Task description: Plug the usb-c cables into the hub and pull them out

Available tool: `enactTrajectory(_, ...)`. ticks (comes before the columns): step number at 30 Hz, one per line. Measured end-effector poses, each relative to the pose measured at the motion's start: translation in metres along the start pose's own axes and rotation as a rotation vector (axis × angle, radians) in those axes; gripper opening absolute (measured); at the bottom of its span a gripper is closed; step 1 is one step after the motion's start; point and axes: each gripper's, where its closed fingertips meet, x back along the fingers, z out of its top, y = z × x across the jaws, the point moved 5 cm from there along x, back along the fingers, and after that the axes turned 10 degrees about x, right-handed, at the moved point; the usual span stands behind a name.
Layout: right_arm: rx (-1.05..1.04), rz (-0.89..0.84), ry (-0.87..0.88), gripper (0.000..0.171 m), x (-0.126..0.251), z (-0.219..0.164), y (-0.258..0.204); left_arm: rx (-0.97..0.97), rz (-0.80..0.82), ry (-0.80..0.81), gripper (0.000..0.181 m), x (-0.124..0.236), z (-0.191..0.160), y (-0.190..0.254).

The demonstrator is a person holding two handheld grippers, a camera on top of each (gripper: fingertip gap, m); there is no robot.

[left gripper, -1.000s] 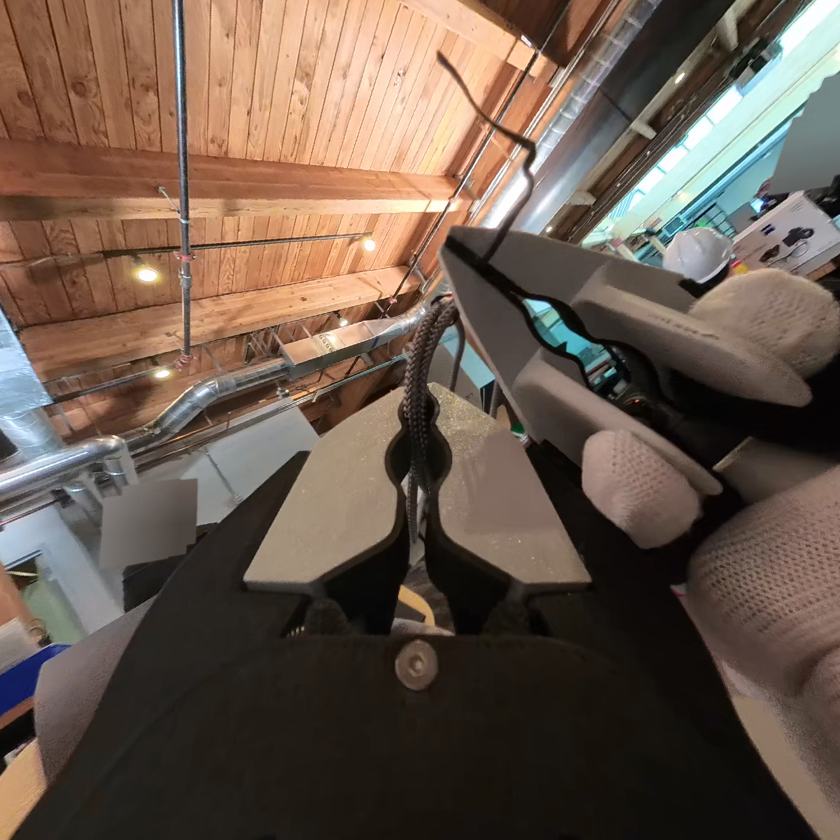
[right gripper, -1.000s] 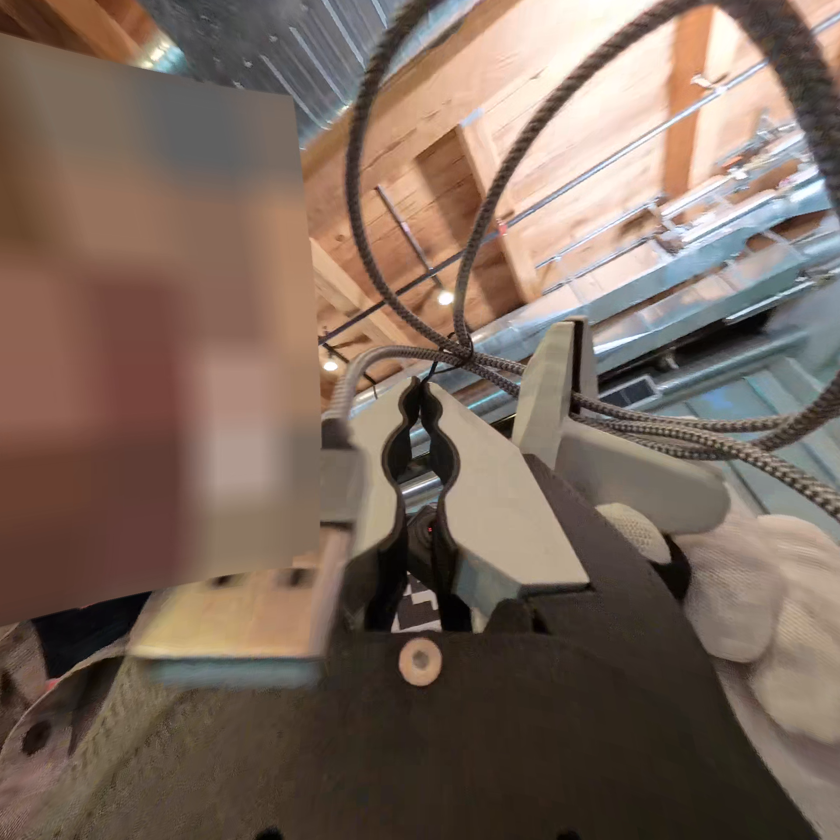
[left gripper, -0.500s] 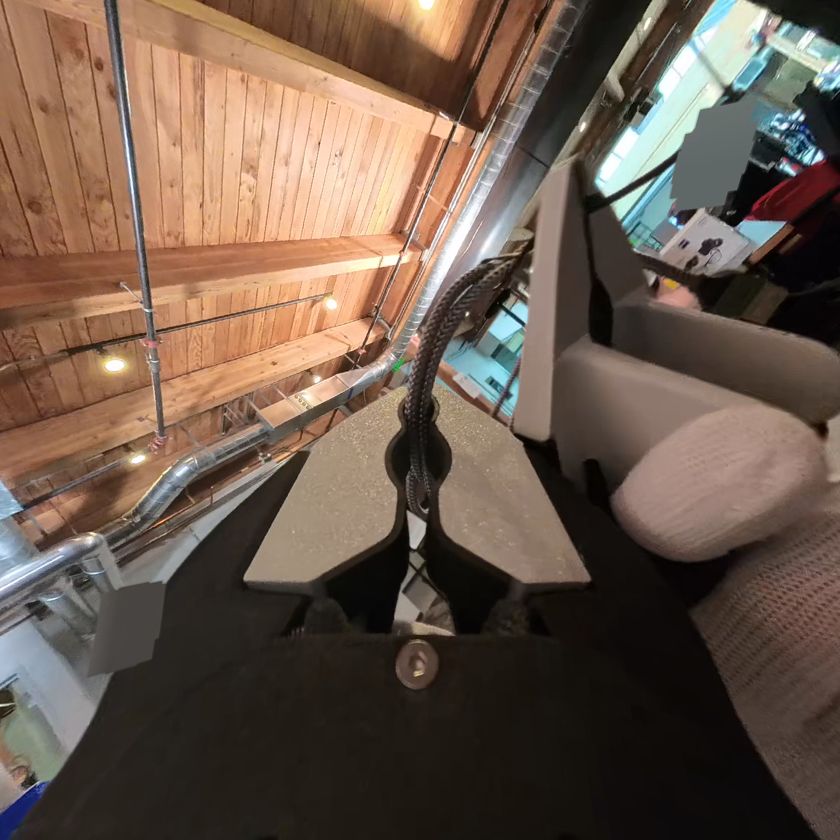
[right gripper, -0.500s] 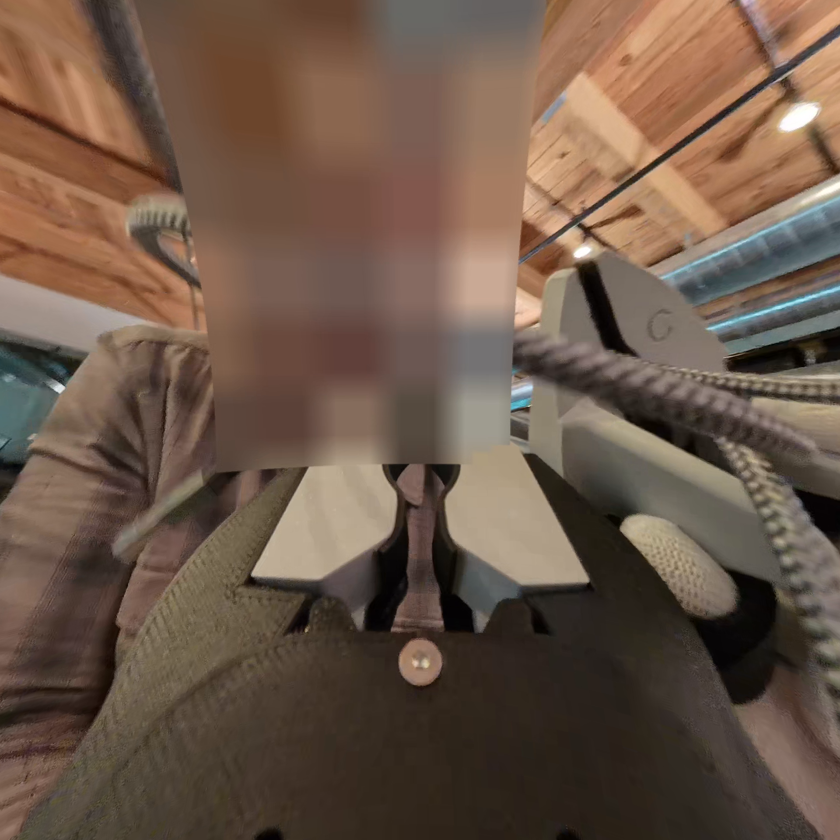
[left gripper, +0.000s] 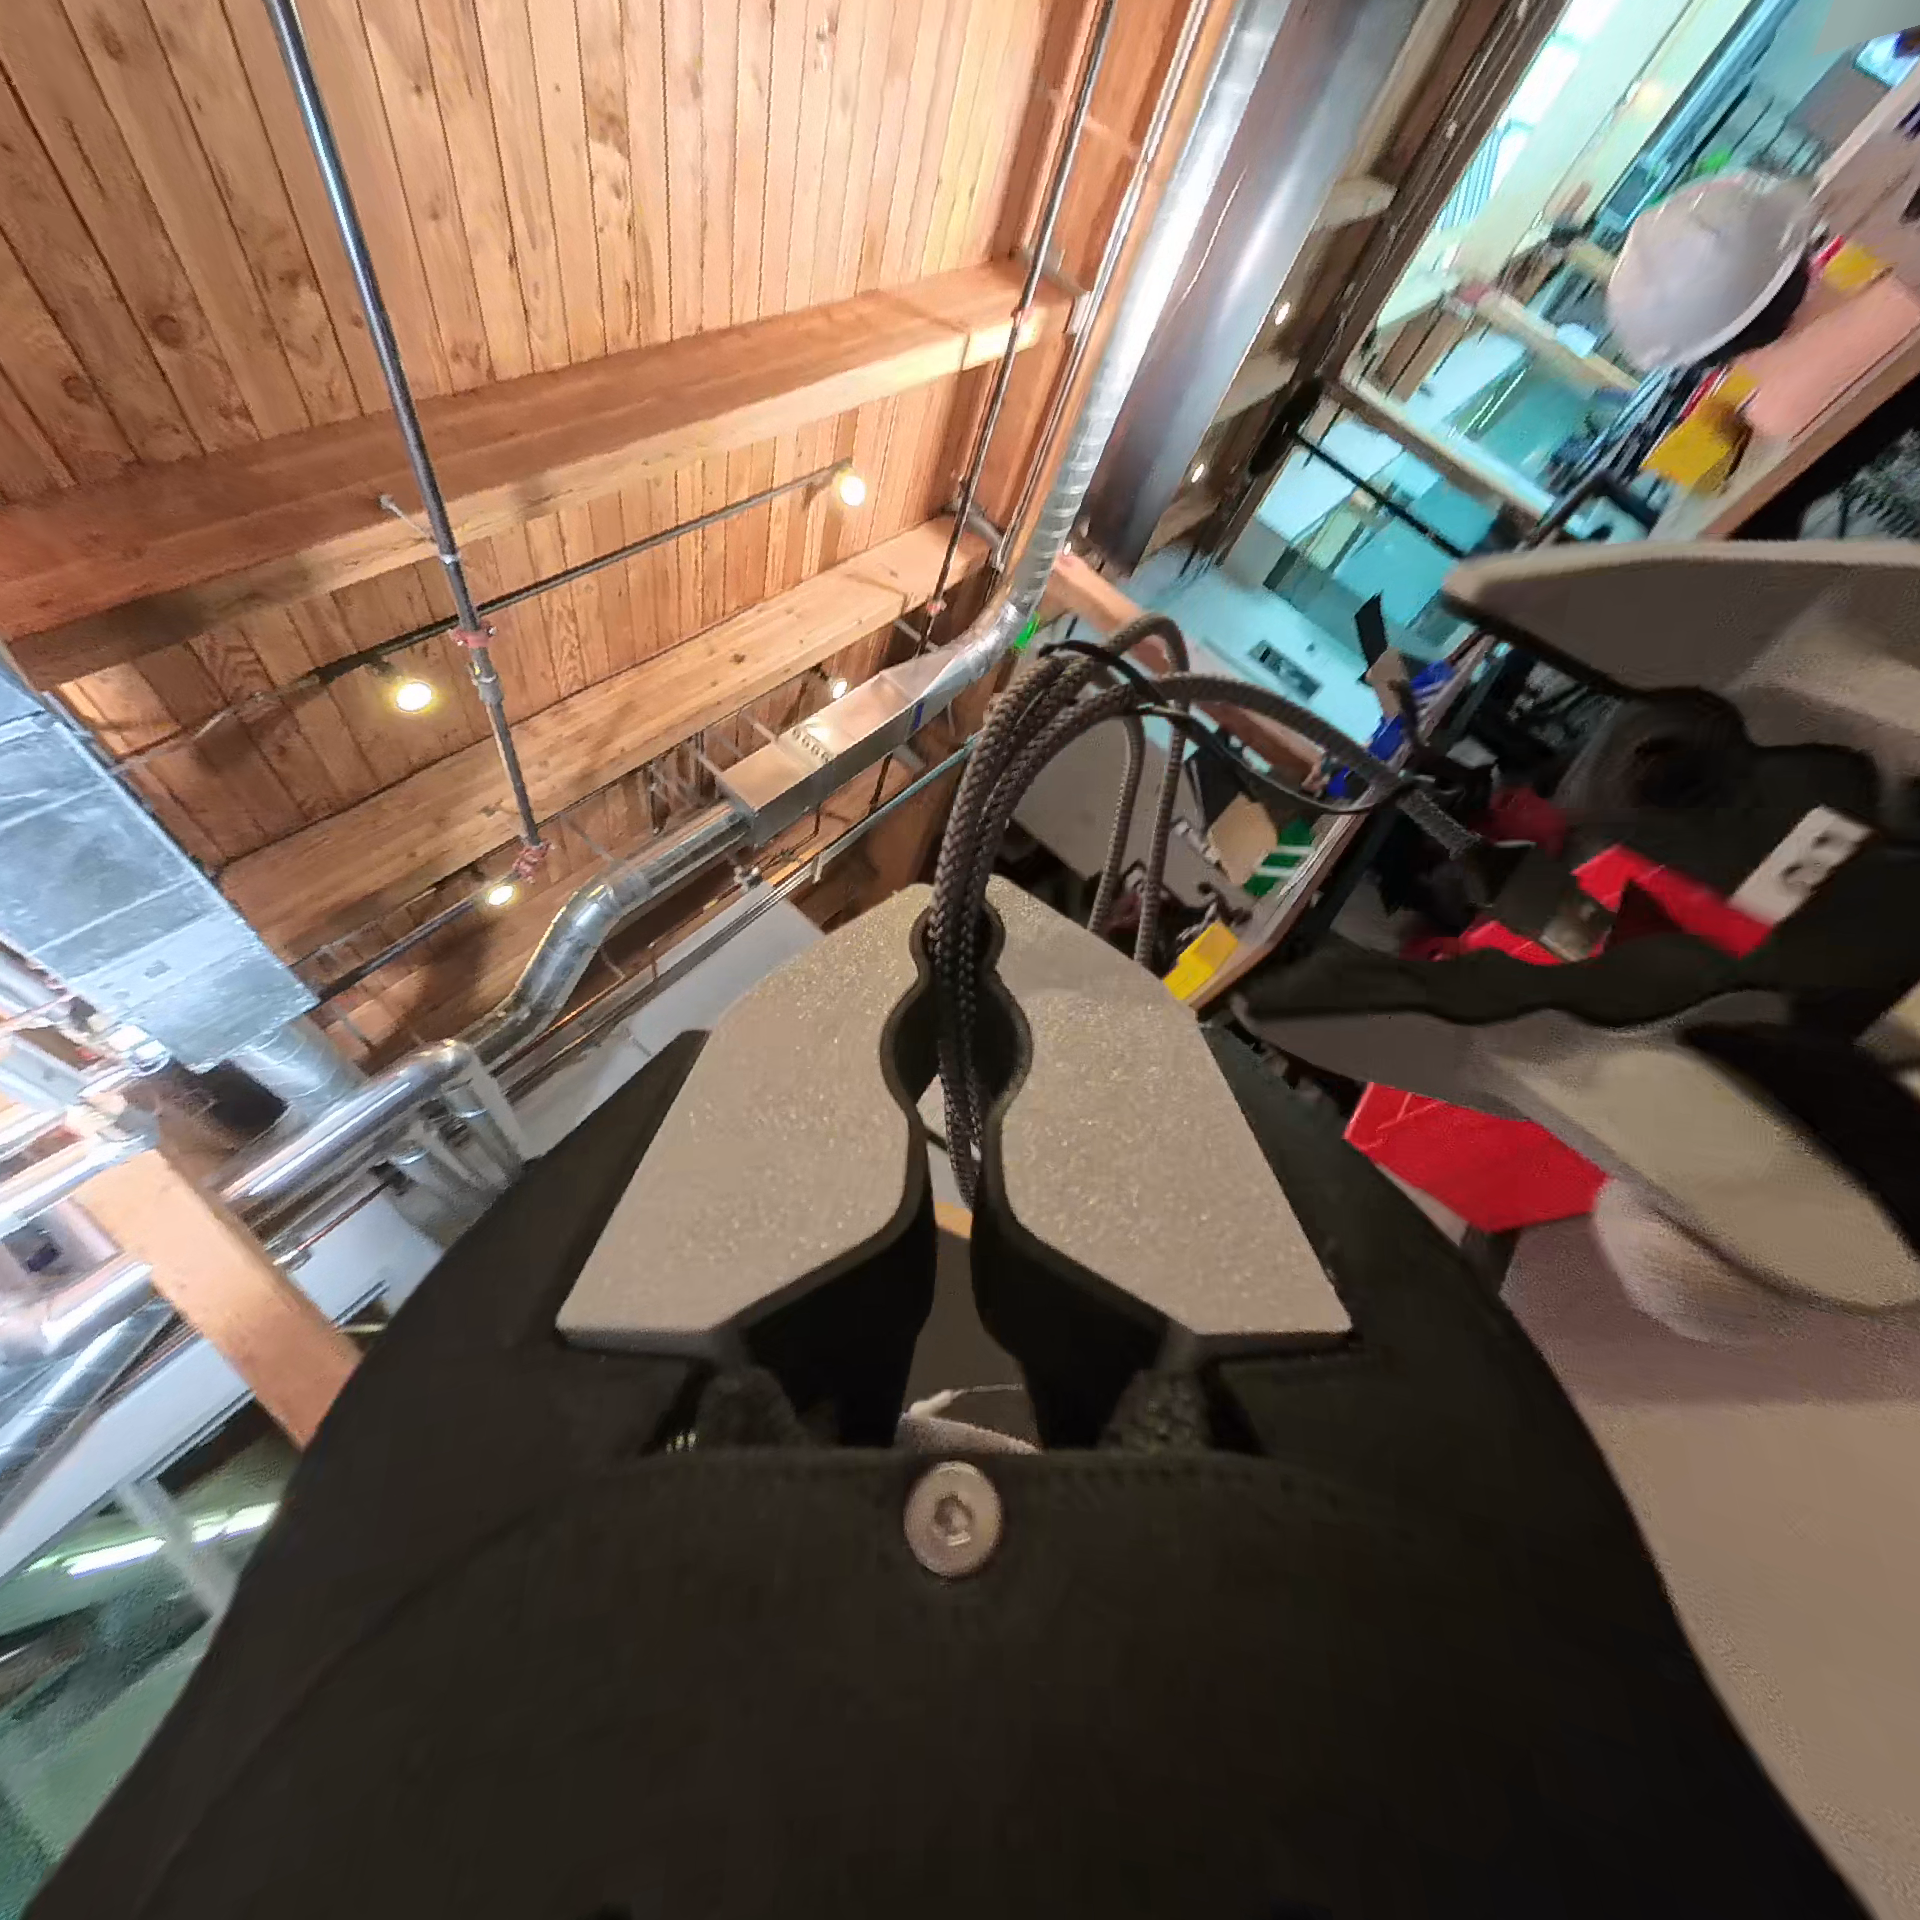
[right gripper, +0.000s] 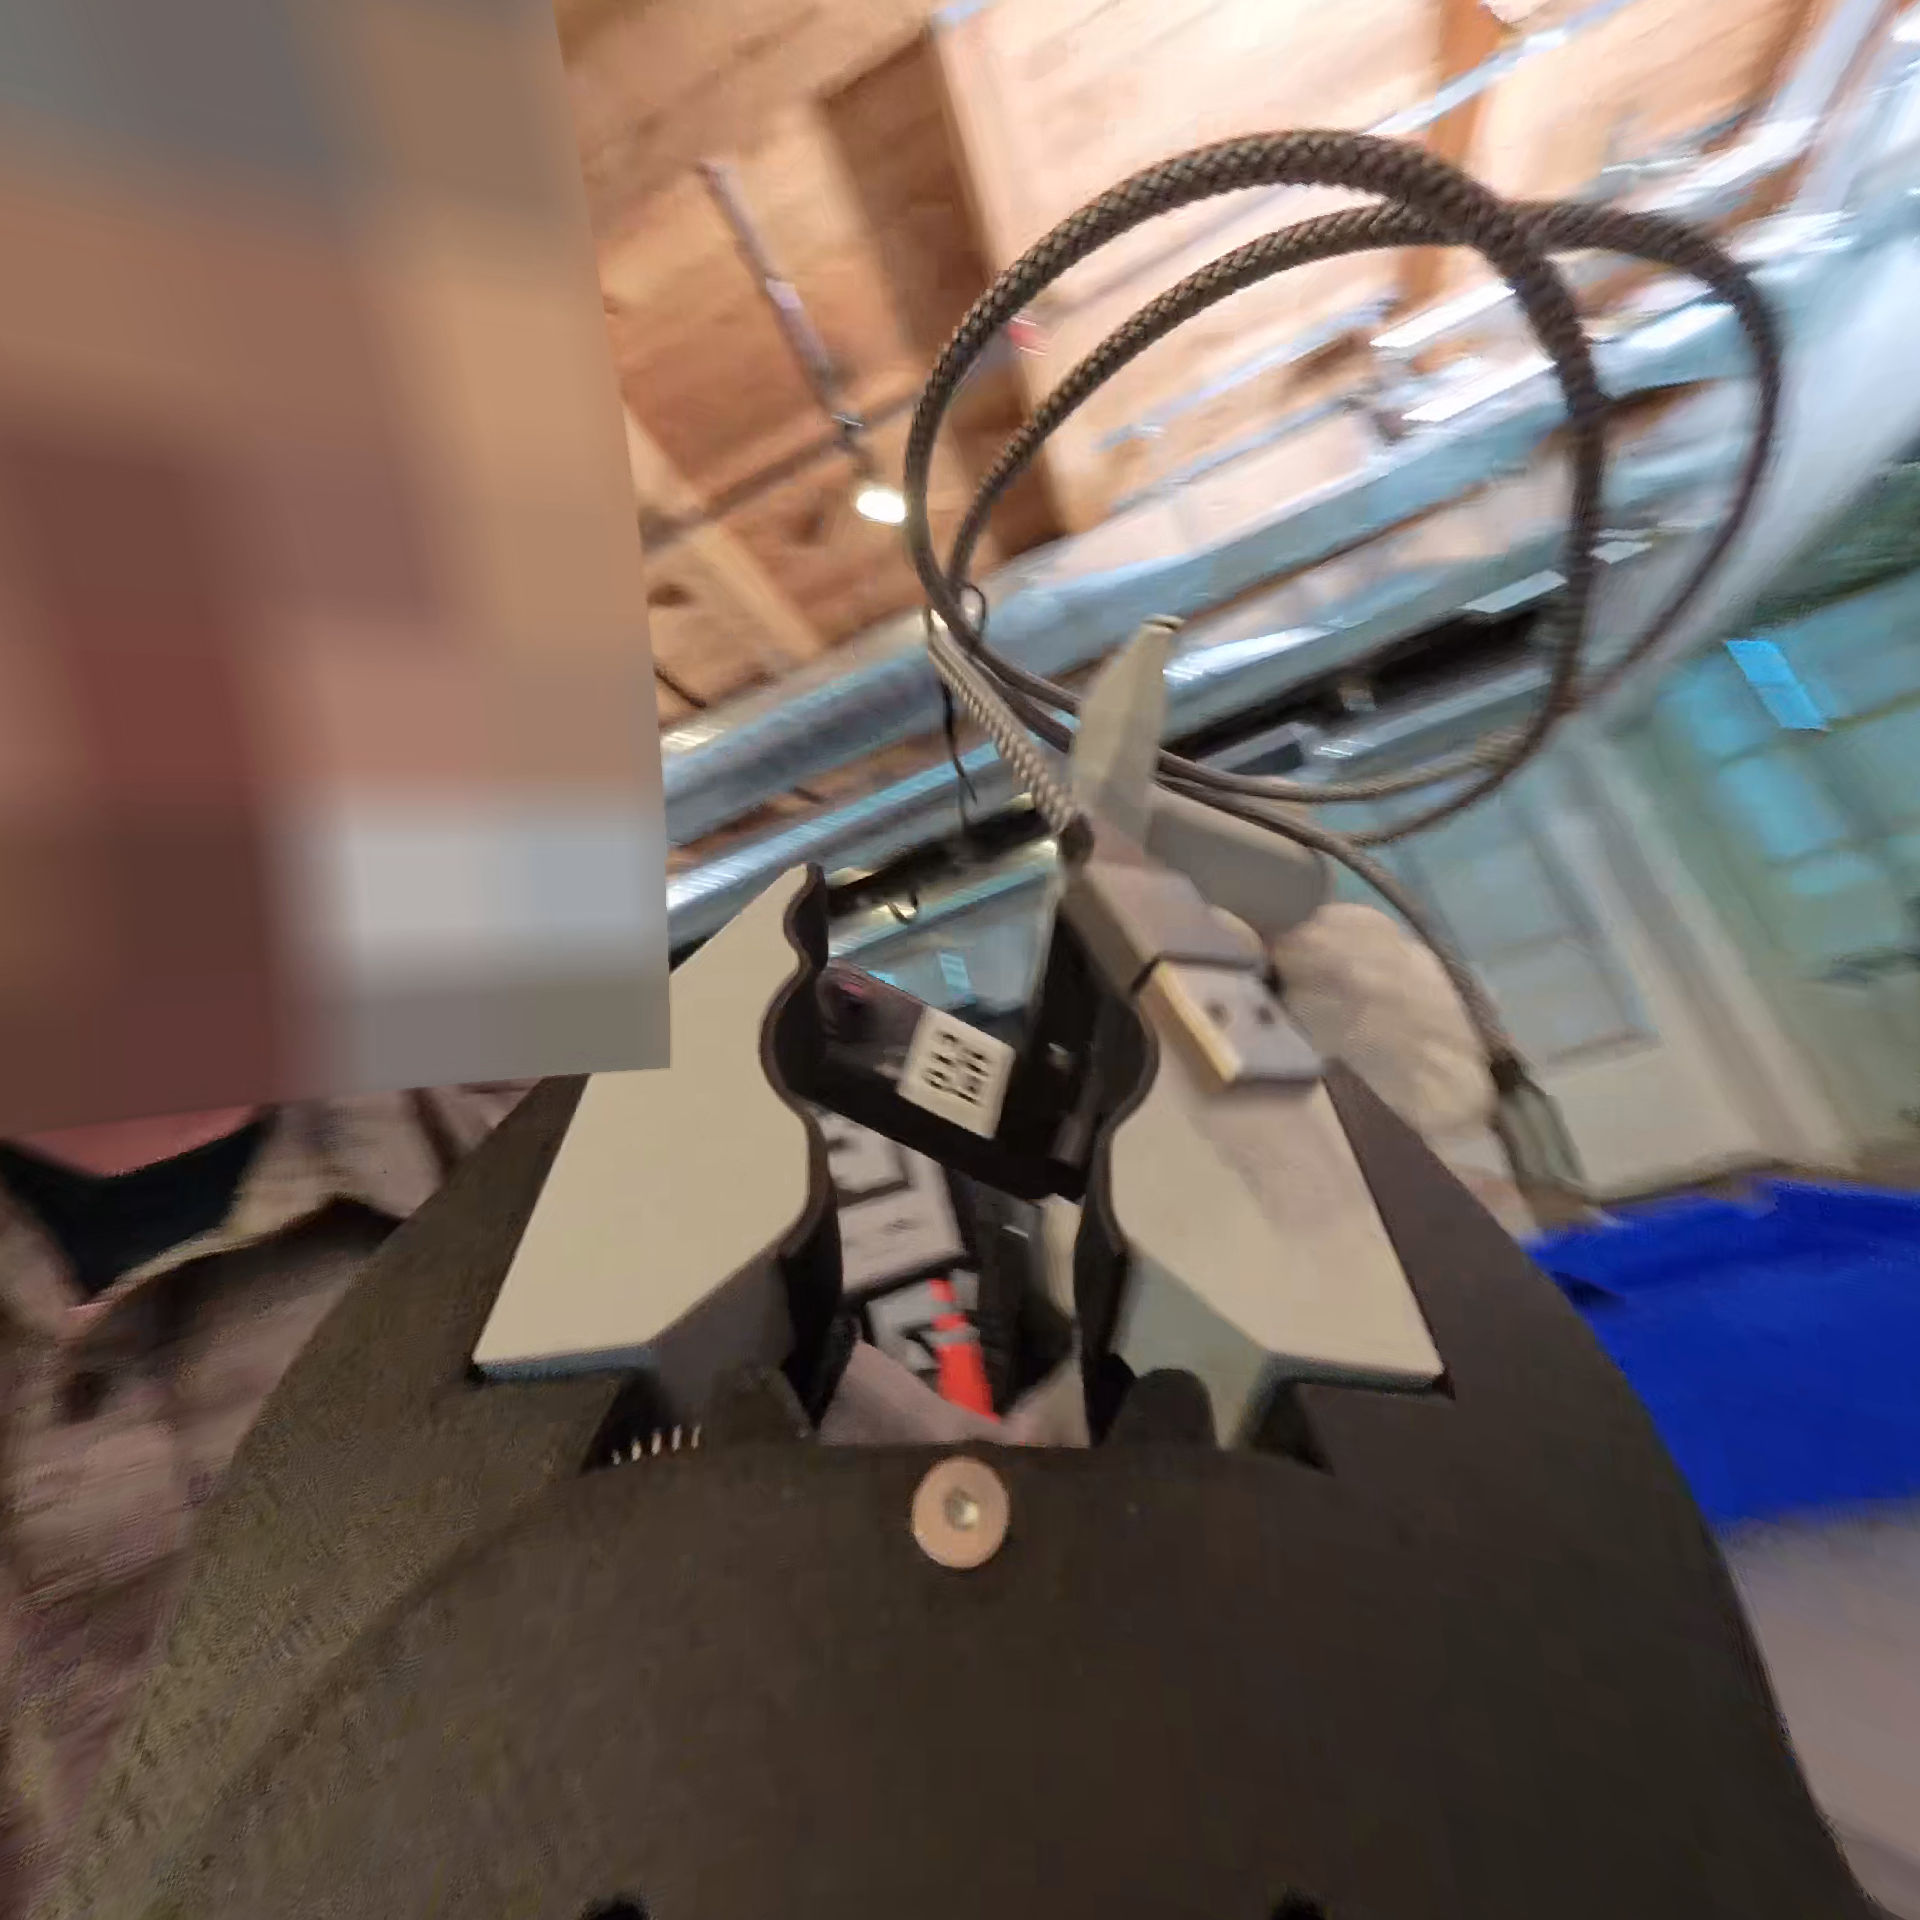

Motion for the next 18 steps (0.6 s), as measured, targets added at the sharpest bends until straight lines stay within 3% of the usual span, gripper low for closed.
enactTrajectory(1,0.056,-0.107,-0.047,0.048,0.008,-0.001,0.004,-0.008,0.013,-0.024,0.002,-0.001,-0.004,-0.002)
enactTrajectory(4,0.243,-0.458,-0.146,0.046,0.038,0.011,0.011,-0.071,0.068,-0.105,0.002,-0.004,-0.015,-0.008)
enactTrajectory(7,0.540,-0.754,-0.359,0.041,0.056,0.023,0.006,-0.144,0.110,-0.184,0.002,-0.007,-0.023,-0.009)
enactTrajectory(10,0.843,-0.929,-0.490,0.033,0.039,0.041,-0.009,-0.230,0.144,-0.256,0.002,-0.011,-0.032,-0.006)
enactTrajectory(13,1.065,-1.001,-0.665,0.028,0.011,0.043,-0.009,-0.276,0.161,-0.334,0.002,-0.015,-0.040,0.000)
enactTrajectory(16,1.162,-1.097,-0.744,0.023,-0.002,0.042,0.003,-0.328,0.169,-0.397,0.002,-0.018,-0.047,0.006)
enactTrajectory(18,1.105,-1.117,-0.773,0.025,-0.005,0.037,0.015,-0.343,0.163,-0.411,0.001,-0.019,-0.051,0.011)
